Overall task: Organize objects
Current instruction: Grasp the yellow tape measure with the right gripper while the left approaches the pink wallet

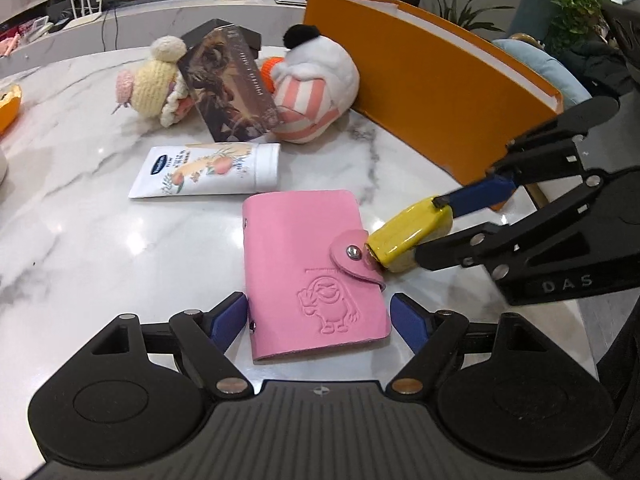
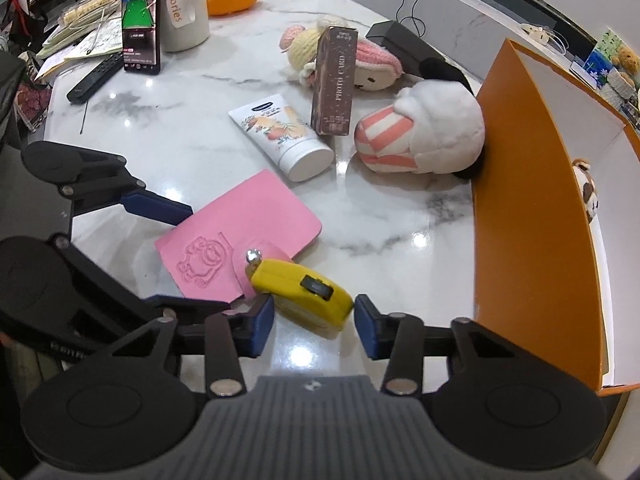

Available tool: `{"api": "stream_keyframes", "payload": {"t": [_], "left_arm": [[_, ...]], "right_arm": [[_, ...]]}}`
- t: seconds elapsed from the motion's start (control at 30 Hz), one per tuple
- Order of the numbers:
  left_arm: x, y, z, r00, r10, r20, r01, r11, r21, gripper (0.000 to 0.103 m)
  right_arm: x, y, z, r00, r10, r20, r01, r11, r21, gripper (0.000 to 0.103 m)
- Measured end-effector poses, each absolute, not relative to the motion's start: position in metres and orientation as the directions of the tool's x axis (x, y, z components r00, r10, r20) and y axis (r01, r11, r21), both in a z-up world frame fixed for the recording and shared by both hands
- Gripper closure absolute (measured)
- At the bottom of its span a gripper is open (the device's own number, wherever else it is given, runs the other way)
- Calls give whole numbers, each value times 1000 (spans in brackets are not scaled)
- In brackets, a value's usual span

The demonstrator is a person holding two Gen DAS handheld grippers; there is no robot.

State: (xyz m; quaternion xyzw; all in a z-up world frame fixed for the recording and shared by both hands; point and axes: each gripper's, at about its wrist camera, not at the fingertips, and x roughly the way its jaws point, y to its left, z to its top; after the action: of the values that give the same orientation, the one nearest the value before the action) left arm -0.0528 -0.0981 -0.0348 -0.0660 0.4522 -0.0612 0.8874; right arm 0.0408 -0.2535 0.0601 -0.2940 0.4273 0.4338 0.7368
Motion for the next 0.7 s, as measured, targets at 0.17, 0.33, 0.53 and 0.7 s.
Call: {"api": "stream_keyframes", "payload": {"t": [0.17,0.33,0.53,0.7], "left_arm": [[-55,-85,-33,581,-156,-799,23,984,-175,12],[-62,-70,-32,575,-136,-807,4,987,-163,12],[-63,-63,-31,569,-131,-812,0,987,-159,11],[-60,-69,-32,572,-104,-813,1,992,-127,11]], "right_arm": [[44,-256,61,213,387,-897,-890,456,-15,75],[40,-255,62,203,401,-893,-899,437,-8,72],[40,-251,61,211,401,-892,-901,433,-18,61],[40,-245,59,237,407,-882,-913,404,-59,48]]}}
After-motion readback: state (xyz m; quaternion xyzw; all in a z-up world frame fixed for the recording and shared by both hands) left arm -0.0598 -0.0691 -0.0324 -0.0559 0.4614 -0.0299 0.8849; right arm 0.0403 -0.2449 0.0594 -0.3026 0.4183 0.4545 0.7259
